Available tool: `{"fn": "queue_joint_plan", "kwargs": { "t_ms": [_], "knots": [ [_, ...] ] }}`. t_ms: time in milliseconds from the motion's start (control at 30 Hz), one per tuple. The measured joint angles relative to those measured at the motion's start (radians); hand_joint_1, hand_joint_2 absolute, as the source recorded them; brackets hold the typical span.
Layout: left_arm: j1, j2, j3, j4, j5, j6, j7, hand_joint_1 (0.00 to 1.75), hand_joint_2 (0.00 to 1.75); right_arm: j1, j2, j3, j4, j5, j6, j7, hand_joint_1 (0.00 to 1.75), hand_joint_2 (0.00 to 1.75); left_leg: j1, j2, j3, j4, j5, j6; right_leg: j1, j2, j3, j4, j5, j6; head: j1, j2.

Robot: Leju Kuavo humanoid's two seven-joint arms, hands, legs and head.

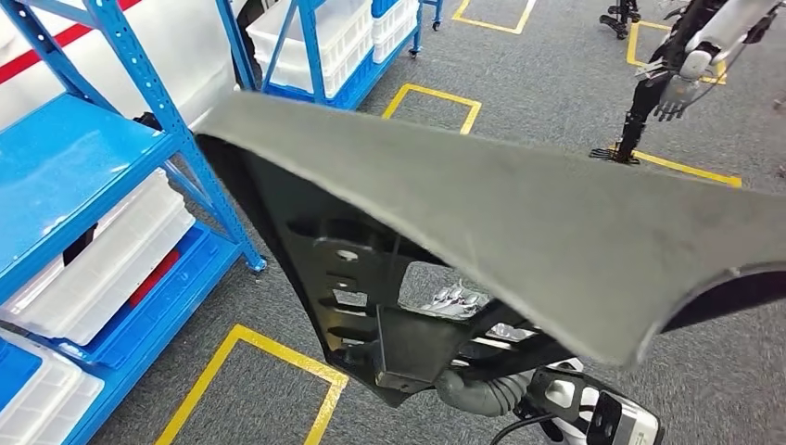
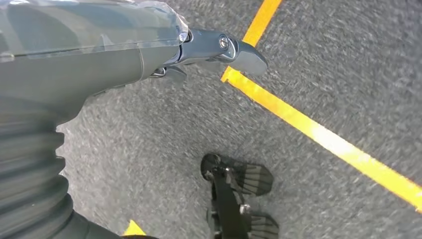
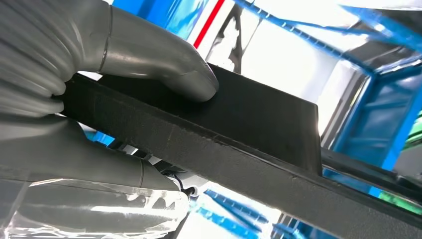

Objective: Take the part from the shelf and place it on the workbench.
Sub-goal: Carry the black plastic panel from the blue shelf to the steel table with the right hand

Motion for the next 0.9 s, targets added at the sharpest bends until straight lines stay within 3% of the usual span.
{"fn": "queue_joint_plan", "kwargs": {
  "t_ms": [67,100,133,167,233,267,300,367,400,467,533,567,600,633,667,733,767,833,867,900],
  "knots": [
    [0.006,0.0,0.0,0.0,0.0,0.002,0.0,0.0,1.75,0.019,0.001,0.001,-0.003,0.006,0.0,-0.003,1.75,1.75,-0.003,0.033,-0.001,0.001,-0.001,0.002,-0.004,-0.017,-0.058,0.121,-0.048,0.005,0.0,0.0],
    [0.007,0.0,0.0,0.0,0.0,0.002,0.0,0.0,1.75,0.027,0.001,0.001,-0.005,0.008,0.0,-0.004,1.75,1.75,-0.004,0.048,-0.001,0.001,-0.002,0.001,-0.007,-0.02,-0.066,0.141,-0.048,0.008,0.0,0.0],
    [0.007,0.0,0.0,0.0,0.0,0.002,0.0,0.0,1.75,0.033,0.001,0.001,-0.006,0.009,0.0,-0.004,1.75,1.75,-0.004,0.062,-0.001,0.002,-0.003,-0.001,-0.009,-0.025,-0.053,0.12,-0.029,0.01,0.0,0.0],
    [0.006,0.0,0.0,0.0,0.0,0.002,0.0,0.0,1.75,0.036,0.001,0.001,-0.007,0.01,0.001,-0.004,1.75,1.75,-0.004,0.075,-0.001,0.004,-0.005,-0.003,-0.011,-0.034,-0.019,0.061,0.001,0.011,0.0,0.0],
    [0.004,0.0,0.0,0.0,0.0,0.002,-0.003,0.0,1.75,0.038,0.002,0.002,-0.012,0.013,0.006,-0.005,1.75,1.75,-0.007,0.095,0.001,0.012,-0.014,-0.012,-0.01,-0.077,0.059,-0.077,0.045,0.006,0.0,0.0],
    [0.004,0.0,0.0,0.0,0.0,0.003,-0.005,0.0,1.75,0.038,0.004,0.002,-0.016,0.015,0.011,-0.005,1.75,1.75,-0.009,0.104,0.002,0.016,-0.019,-0.018,-0.008,-0.091,0.083,-0.118,0.053,0.0,0.0,0.0],
    [0.004,0.0,0.0,0.0,0.001,0.003,-0.008,0.0,1.75,0.04,0.006,0.002,-0.018,0.016,0.016,-0.005,1.75,1.75,-0.012,0.112,0.004,0.018,-0.023,-0.025,-0.006,-0.098,0.091,-0.135,0.052,-0.006,0.0,0.0],
    [0.002,-0.002,0.0,0.0,0.005,0.004,-0.015,0.0,1.75,0.045,0.011,0.001,-0.023,0.017,0.027,-0.008,1.75,1.75,-0.011,0.128,0.01,0.018,-0.027,-0.036,-0.002,-0.077,0.089,-0.136,0.054,-0.019,0.0,0.0],
    [0.0,-0.003,0.0,0.0,0.007,0.005,-0.018,0.0,1.75,0.049,0.014,0.001,-0.026,0.017,0.032,-0.011,1.75,1.75,-0.009,0.121,0.01,0.022,-0.034,-0.041,-0.003,-0.067,0.089,-0.139,0.057,-0.024,0.0,0.0],
    [0.001,-0.006,0.001,0.0,0.011,0.008,-0.021,0.0,1.75,0.055,0.019,0.001,-0.031,0.017,0.041,-0.021,1.75,1.75,-0.002,0.076,-0.011,0.08,-0.077,-0.05,-0.006,-0.047,0.088,-0.144,0.063,-0.037,0.0,0.0],
    [0.006,-0.007,0.001,0.0,0.013,0.01,-0.021,0.0,1.75,0.061,0.025,0.001,-0.033,0.017,0.047,-0.028,1.75,1.75,0.0,0.03,-0.071,0.216,-0.149,-0.054,-0.005,-0.024,0.085,-0.145,0.066,-0.043,0.0,0.0],
    [0.009,-0.007,0.001,0.0,0.014,0.01,-0.021,0.0,1.75,0.066,0.026,0.001,-0.033,0.017,0.049,-0.031,1.75,1.75,0.0,0.022,-0.102,0.282,-0.174,-0.055,-0.004,-0.01,0.085,-0.144,0.066,-0.044,0.0,0.0],
    [0.011,-0.007,0.001,0.0,0.015,0.011,-0.021,0.0,1.75,0.071,0.026,0.001,-0.033,0.017,0.05,-0.033,1.75,1.75,0.0,0.019,-0.12,0.319,-0.179,-0.054,-0.002,0.004,0.085,-0.144,0.067,-0.045,0.0,0.0],
    [0.012,-0.007,0.002,0.0,0.015,0.013,-0.021,0.0,1.75,0.076,0.026,0.0,-0.033,0.017,0.051,-0.036,1.75,1.75,0.0,0.018,-0.121,0.315,-0.162,-0.052,-0.002,0.017,0.085,-0.143,0.067,-0.045,0.0,0.0],
    [0.012,-0.008,0.002,0.0,0.015,0.014,-0.02,0.0,1.75,0.08,0.026,-0.001,-0.033,0.017,0.053,-0.04,1.75,1.75,0.0,0.013,-0.103,0.27,-0.128,-0.049,-0.001,0.031,0.086,-0.142,0.067,-0.044,0.0,0.0],
    [0.013,-0.008,0.002,0.0,0.013,0.018,-0.02,0.0,1.75,0.089,0.026,-0.005,-0.034,0.012,0.06,-0.047,1.75,1.75,0.001,-0.025,-0.043,0.131,-0.054,-0.04,-0.001,0.056,0.087,-0.139,0.068,-0.04,0.0,0.0],
    [0.014,-0.007,0.002,0.0,0.012,0.02,-0.02,0.0,1.75,0.093,0.026,-0.008,-0.036,0.009,0.065,-0.049,1.75,1.75,0.001,-0.045,-0.021,0.077,-0.035,-0.036,-0.001,0.068,0.085,-0.137,0.069,-0.035,0.0,0.0],
    [0.014,-0.006,0.002,0.0,0.01,0.02,-0.022,0.0,1.75,0.102,0.026,-0.016,-0.043,0.002,0.076,-0.05,1.75,1.75,-0.001,-0.06,-0.006,0.038,-0.029,-0.029,-0.003,0.091,0.077,-0.137,0.076,-0.02,0.0,0.0],
    [0.013,-0.006,0.003,0.0,0.01,0.019,-0.024,0.0,1.75,0.106,0.025,-0.02,-0.046,0.0,0.081,-0.051,1.75,1.75,-0.002,-0.05,-0.006,0.033,-0.027,-0.024,-0.004,0.102,0.073,-0.139,0.08,-0.012,0.0,0.0],
    [0.011,-0.006,0.003,0.0,0.01,0.017,-0.027,0.0,1.75,0.109,0.025,-0.024,-0.05,0.001,0.084,-0.051,1.75,1.75,-0.001,-0.039,-0.005,0.03,-0.023,-0.018,-0.004,0.098,0.07,-0.138,0.08,-0.006,0.0,0.0]
  ]
}}
